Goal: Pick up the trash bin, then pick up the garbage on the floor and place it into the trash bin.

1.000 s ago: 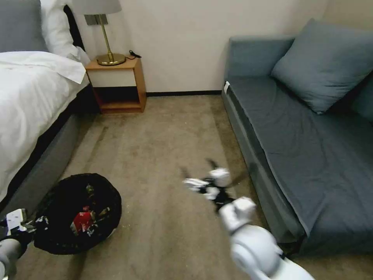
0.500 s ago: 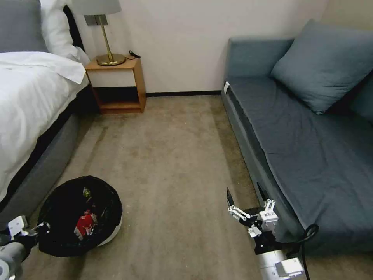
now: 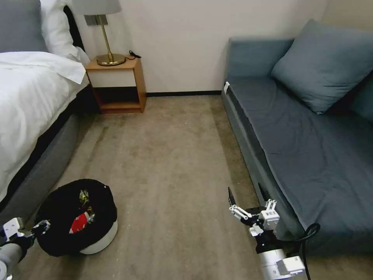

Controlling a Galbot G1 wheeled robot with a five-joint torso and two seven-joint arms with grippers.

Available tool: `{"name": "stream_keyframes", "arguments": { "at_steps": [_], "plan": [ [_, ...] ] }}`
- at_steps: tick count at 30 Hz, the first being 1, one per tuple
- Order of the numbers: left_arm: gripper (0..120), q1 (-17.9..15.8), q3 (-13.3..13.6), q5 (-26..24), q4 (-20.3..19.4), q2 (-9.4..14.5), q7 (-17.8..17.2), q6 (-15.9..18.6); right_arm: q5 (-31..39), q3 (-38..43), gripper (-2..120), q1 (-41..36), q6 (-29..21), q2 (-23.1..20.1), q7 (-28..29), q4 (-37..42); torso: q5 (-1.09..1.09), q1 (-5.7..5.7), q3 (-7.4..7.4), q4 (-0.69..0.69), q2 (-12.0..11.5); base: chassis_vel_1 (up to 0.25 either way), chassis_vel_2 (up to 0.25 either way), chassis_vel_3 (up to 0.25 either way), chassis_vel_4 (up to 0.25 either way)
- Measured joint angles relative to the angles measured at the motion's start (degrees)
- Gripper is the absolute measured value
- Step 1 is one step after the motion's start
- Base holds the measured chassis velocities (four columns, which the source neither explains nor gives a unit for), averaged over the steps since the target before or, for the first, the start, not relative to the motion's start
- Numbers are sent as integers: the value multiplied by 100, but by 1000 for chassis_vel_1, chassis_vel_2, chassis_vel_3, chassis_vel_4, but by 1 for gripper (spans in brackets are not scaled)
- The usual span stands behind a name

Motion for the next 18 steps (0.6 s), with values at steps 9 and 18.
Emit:
{"name": "stream_keyframes", "arguments": {
  "at_steps": [9,18],
  "plan": [
    [86,769,287,1377,-1289,-450,868,-1295,23,-69,100,144,440,151,-112,-243,0,0,0,1,0,0,0,0,0],
    [100,1115,927,2209,-2284,-937,1195,-3614,-219,-34,100,78,747,299,-210,-453,2,0,0,0,0,0,0,0,0]
  ]
}}
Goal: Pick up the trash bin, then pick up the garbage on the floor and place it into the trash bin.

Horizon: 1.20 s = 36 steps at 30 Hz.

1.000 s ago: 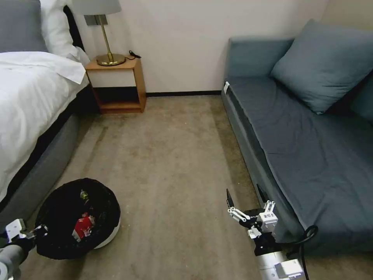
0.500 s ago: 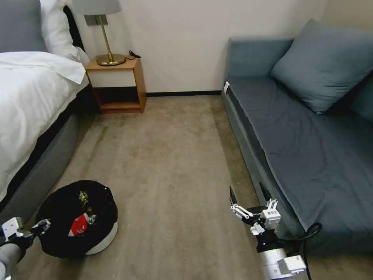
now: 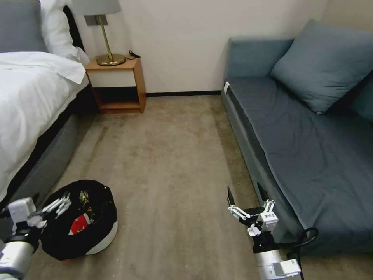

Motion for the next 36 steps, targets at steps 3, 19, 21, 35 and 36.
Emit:
{"name": "stream_keyframes", "arguments": {
  "at_steps": [3,19,21,35,36],
  "plan": [
    [100,101,620,817,118,-88,-37,-999,-35,30,100,-38,28,34,-9,-22,-1,0,0,-1,0,0,0,0,0],
    [100,469,1864,1948,767,-369,-595,-2765,-480,88,100,-129,89,273,25,-47,-2,0,0,0,0,0,0,0,0],
    [100,463,1878,1933,767,-382,-625,-2766,-502,93,100,-138,122,281,25,-56,-1,0,0,0,0,0,0,0,0],
    [100,451,1861,1890,767,-379,-631,-2714,-503,94,100,-140,129,281,26,-59,-2,0,0,0,0,0,0,0,0],
    [100,451,1859,1888,767,-379,-631,-2710,-503,94,100,-140,129,280,27,-59,-2,0,0,0,0,0,0,0,0]
  ]
}}
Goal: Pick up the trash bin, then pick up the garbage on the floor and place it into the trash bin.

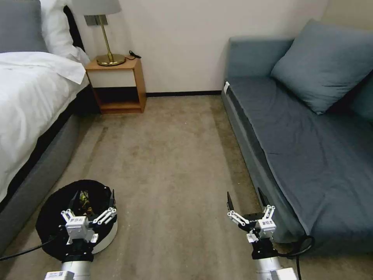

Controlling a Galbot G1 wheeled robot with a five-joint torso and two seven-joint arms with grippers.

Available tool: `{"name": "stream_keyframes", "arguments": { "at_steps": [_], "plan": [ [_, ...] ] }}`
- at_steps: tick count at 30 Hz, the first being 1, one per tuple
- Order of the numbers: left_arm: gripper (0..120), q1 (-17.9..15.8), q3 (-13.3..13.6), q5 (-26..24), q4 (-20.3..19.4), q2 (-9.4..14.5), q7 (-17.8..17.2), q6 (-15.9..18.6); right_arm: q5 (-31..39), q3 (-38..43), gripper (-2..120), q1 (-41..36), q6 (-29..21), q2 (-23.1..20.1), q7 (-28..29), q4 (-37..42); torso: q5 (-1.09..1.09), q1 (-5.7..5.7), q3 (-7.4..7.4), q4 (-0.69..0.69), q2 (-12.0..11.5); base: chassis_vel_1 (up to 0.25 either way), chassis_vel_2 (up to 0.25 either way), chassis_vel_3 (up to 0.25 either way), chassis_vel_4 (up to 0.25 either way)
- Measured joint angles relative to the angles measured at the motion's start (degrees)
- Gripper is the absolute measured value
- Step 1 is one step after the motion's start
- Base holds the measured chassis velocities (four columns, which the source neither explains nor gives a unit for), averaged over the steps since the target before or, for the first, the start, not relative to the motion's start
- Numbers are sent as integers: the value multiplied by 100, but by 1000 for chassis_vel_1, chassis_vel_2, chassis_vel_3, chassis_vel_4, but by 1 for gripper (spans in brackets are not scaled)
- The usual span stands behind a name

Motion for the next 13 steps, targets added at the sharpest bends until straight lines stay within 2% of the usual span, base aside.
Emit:
{"name": "stream_keyframes", "arguments": {
  "at_steps": [13],
  "plan": [
    [100,-4,-10,-12,-1,4,0,18,5,-2,100,2,0,-3,5,1,0,0,0,0,0,0,0,0,0]
  ]
}}
